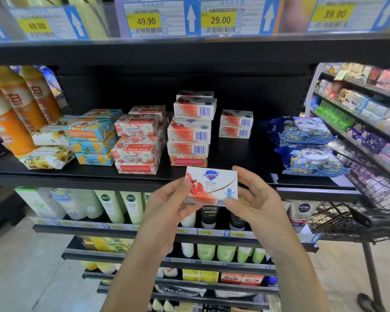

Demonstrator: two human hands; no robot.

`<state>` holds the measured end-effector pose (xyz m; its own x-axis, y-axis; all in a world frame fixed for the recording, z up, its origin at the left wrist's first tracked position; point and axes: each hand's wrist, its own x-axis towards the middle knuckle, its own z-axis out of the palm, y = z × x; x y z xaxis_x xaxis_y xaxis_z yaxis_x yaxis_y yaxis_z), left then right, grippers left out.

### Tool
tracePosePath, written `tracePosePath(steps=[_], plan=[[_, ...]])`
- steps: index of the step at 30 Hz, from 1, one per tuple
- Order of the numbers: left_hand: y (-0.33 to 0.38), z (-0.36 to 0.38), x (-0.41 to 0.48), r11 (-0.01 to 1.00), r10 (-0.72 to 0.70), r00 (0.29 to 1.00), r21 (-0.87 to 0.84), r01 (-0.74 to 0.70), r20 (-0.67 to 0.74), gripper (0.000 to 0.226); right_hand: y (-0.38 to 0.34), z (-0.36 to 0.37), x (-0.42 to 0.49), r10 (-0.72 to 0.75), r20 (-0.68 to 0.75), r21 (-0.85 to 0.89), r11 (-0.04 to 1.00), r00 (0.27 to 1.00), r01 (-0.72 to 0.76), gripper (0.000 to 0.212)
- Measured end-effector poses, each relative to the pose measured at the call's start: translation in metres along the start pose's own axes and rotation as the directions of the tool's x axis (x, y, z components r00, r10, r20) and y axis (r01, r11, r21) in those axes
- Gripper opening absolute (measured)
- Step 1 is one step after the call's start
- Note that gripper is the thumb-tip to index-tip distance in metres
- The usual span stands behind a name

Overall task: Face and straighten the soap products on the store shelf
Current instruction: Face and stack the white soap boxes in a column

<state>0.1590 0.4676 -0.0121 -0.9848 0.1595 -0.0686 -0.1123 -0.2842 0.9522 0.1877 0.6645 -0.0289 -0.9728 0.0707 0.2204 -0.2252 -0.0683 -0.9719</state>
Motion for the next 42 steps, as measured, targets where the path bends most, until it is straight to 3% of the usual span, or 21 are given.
tracePosePath(steps=[7, 9, 11, 15, 19, 22, 24, 26, 36, 42], plan=[[-0.003, -0.004, 0.003, 0.999, 0.045, 0.999, 0.0, -0.045, -0.003, 0.039, -0.002, 0.001, 0.004, -0.155, 0.003, -0.423, 0.895, 0.988, 0.142, 0.076], [-0.001, -0.005, 0.004, 0.998, 0.06, 0.998, 0.002, -0.06, 0.006, 0.045, -0.006, 0.004, 0.006, -0.177, -0.009, -0.423, 0.892, 0.984, 0.156, 0.072], [0.002, -0.007, 0.006, 0.993, 0.111, 0.993, 0.048, -0.112, 0.027, 0.038, -0.01, 0.004, 0.009, -0.186, -0.02, -0.391, 0.906, 0.982, 0.163, 0.07], [0.006, -0.016, 0.016, 0.921, 0.286, 0.958, 0.267, -0.282, 0.026, 0.03, -0.027, 0.003, 0.02, -0.207, -0.029, -0.344, 0.92, 0.978, 0.185, 0.07], [-0.002, -0.027, 0.028, 0.708, 0.373, 0.921, 0.608, -0.359, 0.11, 0.029, -0.05, 0.008, 0.043, -0.268, -0.04, -0.361, 0.902, 0.962, 0.236, 0.073], [-0.013, -0.03, 0.038, 0.394, 0.398, 0.88, 0.818, -0.418, 0.259, 0.045, -0.065, 0.017, 0.068, -0.287, -0.039, -0.403, 0.881, 0.957, 0.247, 0.071], [-0.023, -0.032, 0.048, 0.166, 0.389, 0.842, 0.871, -0.462, 0.373, 0.056, -0.072, 0.022, 0.085, -0.286, -0.035, -0.414, 0.876, 0.958, 0.246, 0.054], [-0.033, -0.034, 0.055, 0.069, 0.4, 0.828, 0.888, -0.455, 0.393, 0.061, -0.078, 0.029, 0.1, -0.294, -0.025, -0.442, 0.86, 0.955, 0.253, 0.045], [-0.047, -0.031, 0.057, 0.145, 0.502, 0.803, 0.885, -0.443, 0.321, 0.052, -0.074, 0.042, 0.137, -0.284, -0.051, -0.528, 0.822, 0.958, 0.215, 0.037], [-0.051, -0.029, 0.061, 0.181, 0.554, 0.782, 0.876, -0.447, 0.285, 0.05, -0.064, 0.038, 0.139, -0.294, -0.096, -0.52, 0.83, 0.951, 0.204, 0.048]])
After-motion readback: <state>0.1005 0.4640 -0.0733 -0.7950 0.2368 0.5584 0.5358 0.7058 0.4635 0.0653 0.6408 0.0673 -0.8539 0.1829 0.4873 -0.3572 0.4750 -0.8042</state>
